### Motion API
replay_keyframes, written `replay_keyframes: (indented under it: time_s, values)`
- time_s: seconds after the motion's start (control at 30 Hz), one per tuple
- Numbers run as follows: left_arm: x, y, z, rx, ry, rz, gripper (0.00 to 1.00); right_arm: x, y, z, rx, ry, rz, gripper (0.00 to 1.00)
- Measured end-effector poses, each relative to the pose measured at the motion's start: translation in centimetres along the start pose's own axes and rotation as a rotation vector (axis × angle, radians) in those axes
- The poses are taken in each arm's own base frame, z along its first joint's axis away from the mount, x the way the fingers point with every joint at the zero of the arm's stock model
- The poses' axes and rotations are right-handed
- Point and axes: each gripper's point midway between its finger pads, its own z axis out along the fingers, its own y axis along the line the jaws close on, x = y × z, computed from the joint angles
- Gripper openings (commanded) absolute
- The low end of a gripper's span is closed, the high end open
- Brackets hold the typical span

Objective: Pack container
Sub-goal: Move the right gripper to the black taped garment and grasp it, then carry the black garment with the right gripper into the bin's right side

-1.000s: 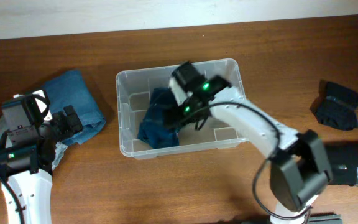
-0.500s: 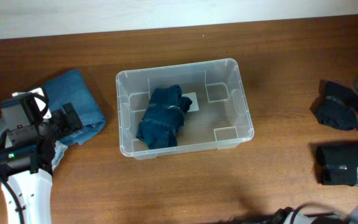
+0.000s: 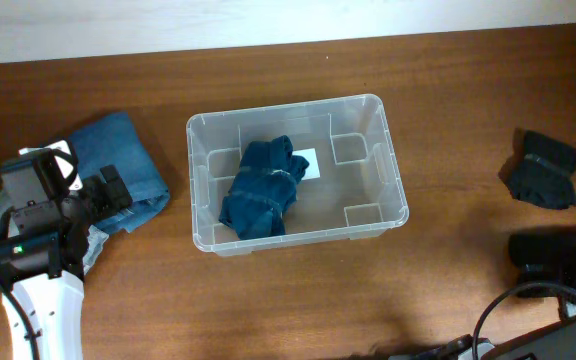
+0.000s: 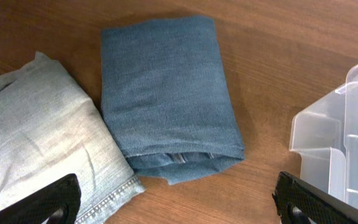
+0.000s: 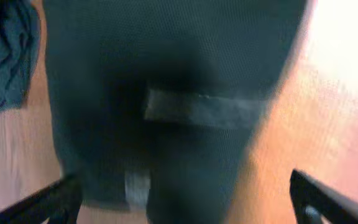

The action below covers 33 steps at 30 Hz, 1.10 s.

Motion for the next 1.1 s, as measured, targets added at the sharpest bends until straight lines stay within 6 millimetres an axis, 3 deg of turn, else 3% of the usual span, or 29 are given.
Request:
replay_keyframes:
  time_s: [0.13, 0.23, 0.27, 0.3, 0.33, 0.53, 0.6, 0.73, 0.83, 0.93, 0.97, 1.03, 1.1]
  values:
    - [0.0, 0.0, 0.0, 0.000, -0.001, 0.000, 0.99, 0.6, 0.4, 1.8, -0.066, -0.035, -0.019, 1.00]
    - [0.0, 0.0, 0.0, 0.000, 0.000, 0.000, 0.99, 1.0, 0.5, 2.3, -0.095, -0.042, -0.004, 0.65]
    - [0.0, 0.0, 0.0, 0.000, 0.000, 0.000, 0.99, 1.3, 0.6, 2.5, -0.106, -0.033, -0.010, 0.38]
    - [0.0, 0.0, 0.0, 0.000, 0.000, 0.000, 0.99, 1.6, 0.6, 2.7, -0.110, -0.022, 0.000, 0.18]
    - [0.0, 0.0, 0.0, 0.000, 0.001, 0.000, 1.00, 1.7, 0.6, 2.7, -0.112, -0.017, 0.001, 0.04]
    - [0.0, 0.0, 0.0, 0.000, 0.000, 0.000, 0.99, 2.8, 2.7, 2.3, -0.241, 0.047, 0.006, 0.03]
    - [0.0, 0.0, 0.0, 0.000, 0.000, 0.000, 0.99, 3.9, 4.6, 0.9, -0.303, 0.139, -0.001, 0.04]
    - [0.0, 0.0, 0.0, 0.000, 0.000, 0.000, 0.99, 3.5, 11.0, -4.2, -0.389, 0.181, -0.205, 0.04]
    - [0.0, 0.0, 0.0, 0.000, 0.000, 0.000, 1.00, 3.8, 17.9, -10.1, -0.487, 0.127, -0.470, 0.04]
    - [0.0, 0.0, 0.0, 0.000, 0.000, 0.000, 0.99, 7.0, 24.3, -15.8, -0.601, 0.076, -0.745, 0.04]
    - [0.0, 0.0, 0.0, 0.000, 0.000, 0.000, 0.99, 9.4, 26.5, -17.8, -0.652, 0.075, -0.858, 0.04]
    - [0.0, 0.0, 0.0, 0.000, 0.001, 0.000, 0.99, 13.2, 28.7, -19.7, -0.713, 0.087, -1.002, 0.04]
    - [0.0, 0.0, 0.0, 0.000, 0.001, 0.000, 0.99, 18.6, 30.1, -20.6, -0.771, 0.141, -1.163, 0.04]
